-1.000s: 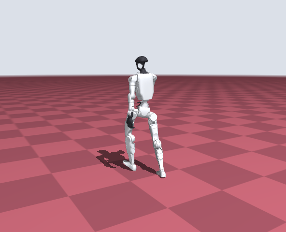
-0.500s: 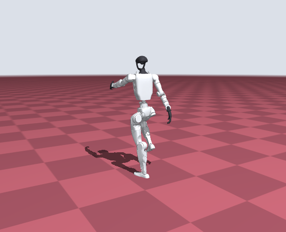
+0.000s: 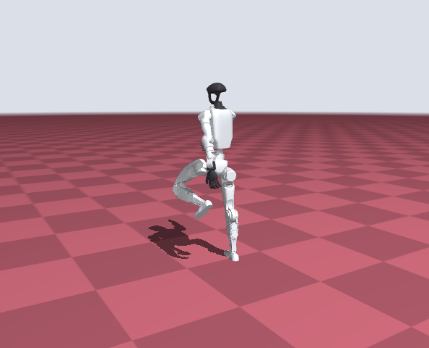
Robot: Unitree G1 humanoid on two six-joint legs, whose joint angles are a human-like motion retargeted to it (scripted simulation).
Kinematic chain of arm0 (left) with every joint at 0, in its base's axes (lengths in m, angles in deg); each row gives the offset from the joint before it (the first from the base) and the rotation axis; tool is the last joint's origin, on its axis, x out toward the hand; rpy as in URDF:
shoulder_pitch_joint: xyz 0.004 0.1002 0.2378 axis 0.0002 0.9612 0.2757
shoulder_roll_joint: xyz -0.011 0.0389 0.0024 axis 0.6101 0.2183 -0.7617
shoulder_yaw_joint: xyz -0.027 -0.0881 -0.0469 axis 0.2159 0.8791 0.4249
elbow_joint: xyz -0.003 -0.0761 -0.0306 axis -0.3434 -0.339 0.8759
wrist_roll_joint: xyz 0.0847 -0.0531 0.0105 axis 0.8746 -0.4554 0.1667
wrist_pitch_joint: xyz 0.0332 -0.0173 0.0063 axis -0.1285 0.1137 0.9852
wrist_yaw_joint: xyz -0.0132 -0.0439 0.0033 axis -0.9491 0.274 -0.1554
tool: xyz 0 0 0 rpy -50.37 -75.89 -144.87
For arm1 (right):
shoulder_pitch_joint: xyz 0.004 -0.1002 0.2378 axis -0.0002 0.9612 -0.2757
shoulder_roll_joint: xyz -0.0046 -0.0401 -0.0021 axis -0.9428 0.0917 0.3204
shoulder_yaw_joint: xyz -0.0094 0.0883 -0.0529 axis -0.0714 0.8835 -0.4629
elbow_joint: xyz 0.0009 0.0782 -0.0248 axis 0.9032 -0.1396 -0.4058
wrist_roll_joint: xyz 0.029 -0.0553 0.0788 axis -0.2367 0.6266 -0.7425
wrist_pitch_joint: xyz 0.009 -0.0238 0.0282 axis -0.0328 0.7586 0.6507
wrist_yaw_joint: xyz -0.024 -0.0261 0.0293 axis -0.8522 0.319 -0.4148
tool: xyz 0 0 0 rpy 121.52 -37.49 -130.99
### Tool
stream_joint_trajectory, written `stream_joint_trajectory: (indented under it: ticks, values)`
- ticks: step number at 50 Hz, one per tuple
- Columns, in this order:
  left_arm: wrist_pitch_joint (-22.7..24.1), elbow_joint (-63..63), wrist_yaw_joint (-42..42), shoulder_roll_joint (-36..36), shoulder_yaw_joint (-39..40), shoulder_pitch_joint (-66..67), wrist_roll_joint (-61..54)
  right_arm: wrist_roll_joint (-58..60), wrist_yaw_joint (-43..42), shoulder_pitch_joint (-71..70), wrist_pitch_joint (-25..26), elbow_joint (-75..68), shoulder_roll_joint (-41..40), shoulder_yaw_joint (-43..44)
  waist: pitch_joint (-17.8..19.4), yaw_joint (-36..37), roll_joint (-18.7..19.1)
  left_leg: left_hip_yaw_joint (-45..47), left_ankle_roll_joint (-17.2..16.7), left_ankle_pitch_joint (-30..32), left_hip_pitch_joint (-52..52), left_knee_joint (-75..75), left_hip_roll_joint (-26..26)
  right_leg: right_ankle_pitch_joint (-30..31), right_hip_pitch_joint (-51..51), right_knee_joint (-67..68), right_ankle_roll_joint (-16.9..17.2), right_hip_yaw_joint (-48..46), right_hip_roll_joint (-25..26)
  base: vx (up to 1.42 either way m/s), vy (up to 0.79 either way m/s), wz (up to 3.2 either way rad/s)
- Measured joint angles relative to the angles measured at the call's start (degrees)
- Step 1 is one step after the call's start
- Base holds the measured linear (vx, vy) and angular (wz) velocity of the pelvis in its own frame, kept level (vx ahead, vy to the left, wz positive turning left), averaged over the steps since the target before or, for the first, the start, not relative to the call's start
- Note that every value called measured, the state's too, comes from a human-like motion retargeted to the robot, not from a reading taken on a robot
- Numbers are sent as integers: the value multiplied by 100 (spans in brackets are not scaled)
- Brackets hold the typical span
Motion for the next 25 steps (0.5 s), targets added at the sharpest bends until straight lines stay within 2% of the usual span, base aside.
stream_joint_trajectory:
  ticks: [4,7,10,12,13,15,17,18,20,22,25]
  values:
    - [99,-60,194,30,-284,826,137,-51,-167,-438,-233,-86,110,-285,-100,346,-84,66,-141,-81,-550,-511,-219,-120,211,0,-1,123,-27,52,7,-40]
    - [5,-121,329,-107,-380,850,290,28,-110,-458,-244,-137,10,-343,-195,348,10,328,-21,-101,-292,-1783,-85,-213,376,99,2,133,108,50,8,-1]
    - [-92,-46,474,-318,-257,419,402,177,117,-141,-181,-99,-241,-263,-345,249,88,974,78,-118,569,-3991,55,-449,312,522,128,132,208,51,11,6]
    - [-245,19,379,-411,-69,-146,449,375,252,252,-18,-103,-451,-100,-341,181,106,1697,-86,87,1759,-6539,-200,-439,480,579,138,92,250,59,14,-7]
    - [-287,51,211,-427,30,-525,363,584,358,445,154,-125,-555,15,-118,275,107,2248,-270,319,2737,-8249,-514,-497,696,685,233,138,187,68,21,-56]
    - [34,79,-594,-454,349,-1302,498,519,416,905,21,-169,-748,143,255,427,454,3187,-643,1511,4721,-12039,-1257,-586,1250,878,392,263,425,73,27,-49]
    - [215,187,-936,-526,412,-2016,-312,1300,349,1537,150,-342,-821,511,271,71,967,3191,-909,2551,5491,-13564,-1366,-526,1538,1269,273,123,948,68,32,110]
    - [144,178,-953,-552,405,-2390,-298,1666,482,1912,292,-455,-826,645,258,-211,1160,2957,-1189,2671,5622,-13610,-1265,-421,1510,1735,166,-36,1121,57,31,203]
    - [-84,95,-813,-583,220,-3277,566,2142,896,2706,443,-668,-786,752,-16,-715,1334,2349,-1415,2775,5497,-13625,-1204,-435,243,4266,-26,-337,1119,46,26,242]
    - [-252,155,-1107,-435,-41,-4316,1366,2166,977,3530,667,-883,-811,788,-39,-1295,1370,1595,-1647,2735,5549,-13625,-1229,-254,-968,6918,72,-838,690,47,14,302]
    - [-506,695,-1477,-222,-351,-5840,2400,1677,1107,4726,923,-1208,-904,870,-51,-1776,1468,861,-1923,2696,5629,-13625,-1236,-1264,-2334,9769,-510,-721,409,43,10,265]
